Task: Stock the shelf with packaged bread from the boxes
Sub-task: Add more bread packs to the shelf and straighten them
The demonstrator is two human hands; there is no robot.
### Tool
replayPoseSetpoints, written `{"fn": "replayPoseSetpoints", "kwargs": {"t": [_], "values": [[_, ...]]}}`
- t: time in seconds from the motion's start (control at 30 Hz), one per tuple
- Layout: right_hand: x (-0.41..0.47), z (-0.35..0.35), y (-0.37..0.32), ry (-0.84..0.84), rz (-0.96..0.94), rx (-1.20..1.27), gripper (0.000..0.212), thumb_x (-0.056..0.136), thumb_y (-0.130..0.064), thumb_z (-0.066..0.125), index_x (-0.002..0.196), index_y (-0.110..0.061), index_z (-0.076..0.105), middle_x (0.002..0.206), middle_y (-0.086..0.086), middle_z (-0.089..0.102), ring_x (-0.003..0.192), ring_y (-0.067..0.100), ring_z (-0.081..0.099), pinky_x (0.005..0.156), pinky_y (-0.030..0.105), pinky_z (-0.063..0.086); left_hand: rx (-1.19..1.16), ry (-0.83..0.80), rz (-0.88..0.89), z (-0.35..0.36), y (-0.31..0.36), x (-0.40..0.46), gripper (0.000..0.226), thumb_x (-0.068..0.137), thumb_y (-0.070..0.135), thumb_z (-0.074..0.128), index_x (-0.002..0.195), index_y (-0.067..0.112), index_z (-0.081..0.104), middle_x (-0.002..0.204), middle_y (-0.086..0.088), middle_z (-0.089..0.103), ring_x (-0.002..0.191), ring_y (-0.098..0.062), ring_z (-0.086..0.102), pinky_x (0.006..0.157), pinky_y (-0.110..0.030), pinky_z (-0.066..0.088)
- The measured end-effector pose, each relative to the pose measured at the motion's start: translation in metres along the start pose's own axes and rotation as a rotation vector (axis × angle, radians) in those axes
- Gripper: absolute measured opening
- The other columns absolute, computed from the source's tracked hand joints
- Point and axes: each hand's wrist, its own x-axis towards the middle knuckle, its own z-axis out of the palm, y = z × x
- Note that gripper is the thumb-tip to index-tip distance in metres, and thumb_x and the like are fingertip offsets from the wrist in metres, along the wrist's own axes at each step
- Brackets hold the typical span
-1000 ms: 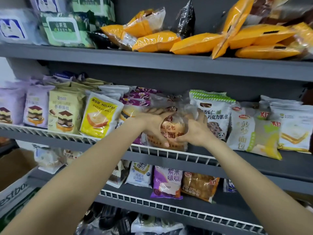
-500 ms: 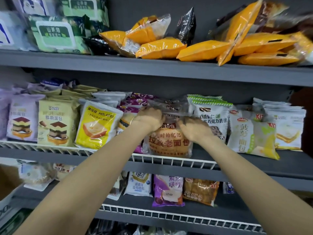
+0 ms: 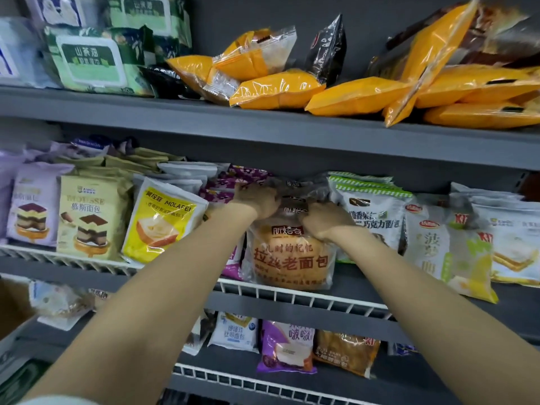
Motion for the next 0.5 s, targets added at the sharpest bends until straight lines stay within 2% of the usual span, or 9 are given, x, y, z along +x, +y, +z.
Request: {"fn": "replayPoseSetpoints", "kwargs": {"t": [0.07, 0.13, 0.23, 0.3, 0.37, 0.43, 0.5], "values": [[0.003, 0.002, -0.002, 0.039, -0.012, -0.003, 0.038, 0.095, -0.037, 0.033, 0.113, -0.014, 0.058, 0.112, 0.009, 0.064, 0.098, 0.026, 0.06, 0.087, 0.035, 0.048, -0.121, 0.1, 0.001, -0.002, -0.001, -0.007, 0.039, 0.103, 0.03, 0.025, 0.113, 0.011, 0.057, 0.093, -0.006, 0.061, 0.084, -0.022, 0.057, 0.087, -0.035, 0.042], [0.005, 0.001, -0.008, 0.117, -0.017, -0.014, 0.033, 0.093, -0.036, 0.041, 0.12, -0.022, 0.055, 0.12, 0.007, 0.062, 0.106, 0.026, 0.058, 0.095, 0.041, 0.046, -0.175, 0.215, -0.023, -0.006, -0.006, -0.013, 0.034, 0.102, 0.025, 0.029, 0.118, 0.013, 0.056, 0.109, -0.012, 0.065, 0.094, -0.027, 0.06, 0.081, -0.034, 0.043], [-0.003, -0.007, -0.026, 0.25, -0.075, -0.006, 0.042, 0.094, -0.033, 0.048, 0.135, -0.027, 0.045, 0.141, 0.002, 0.045, 0.132, 0.027, 0.04, 0.108, 0.044, 0.035, -0.125, 0.296, -0.072, -0.014, -0.023, -0.026, 0.033, 0.098, 0.02, 0.034, 0.119, 0.022, 0.06, 0.122, -0.012, 0.063, 0.11, -0.033, 0.058, 0.091, -0.037, 0.046], [-0.008, -0.011, -0.042, 0.271, -0.157, 0.07, 0.044, 0.095, -0.026, 0.044, 0.139, -0.024, 0.042, 0.147, 0.003, 0.039, 0.136, 0.025, 0.034, 0.108, 0.04, 0.034, -0.078, 0.318, -0.111, -0.022, -0.042, -0.038, 0.035, 0.095, 0.016, 0.038, 0.121, 0.027, 0.059, 0.129, -0.009, 0.058, 0.118, -0.032, 0.052, 0.098, -0.037, 0.041], [-0.012, -0.011, -0.061, 0.222, -0.256, 0.145, 0.047, 0.094, -0.028, 0.044, 0.141, -0.022, 0.04, 0.149, 0.005, 0.035, 0.137, 0.025, 0.033, 0.106, 0.038, 0.035, -0.067, 0.291, -0.101, -0.029, -0.065, -0.05, 0.041, 0.089, 0.013, 0.045, 0.126, 0.028, 0.055, 0.139, -0.005, 0.049, 0.13, -0.027, 0.04, 0.107, -0.035, 0.03], [-0.014, -0.005, -0.081, 0.178, -0.34, 0.136, 0.052, 0.093, -0.036, 0.046, 0.142, -0.02, 0.037, 0.15, 0.007, 0.034, 0.138, 0.026, 0.031, 0.11, 0.039, 0.032, -0.029, 0.204, -0.069, -0.031, -0.085, -0.064, 0.048, 0.087, 0.022, 0.05, 0.134, 0.029, 0.046, 0.146, -0.001, 0.041, 0.137, -0.022, 0.03, 0.112, -0.035, 0.021], [-0.01, 0.004, -0.101, 0.186, -0.379, 0.052, 0.058, 0.091, -0.044, 0.046, 0.143, -0.02, 0.035, 0.149, 0.009, 0.037, 0.139, 0.027, 0.03, 0.115, 0.04, 0.025, 0.006, 0.099, -0.061, -0.029, -0.101, -0.076, 0.06, 0.082, 0.04, 0.045, 0.141, 0.03, 0.036, 0.15, -0.001, 0.034, 0.141, -0.022, 0.023, 0.116, -0.039, 0.014]]}}
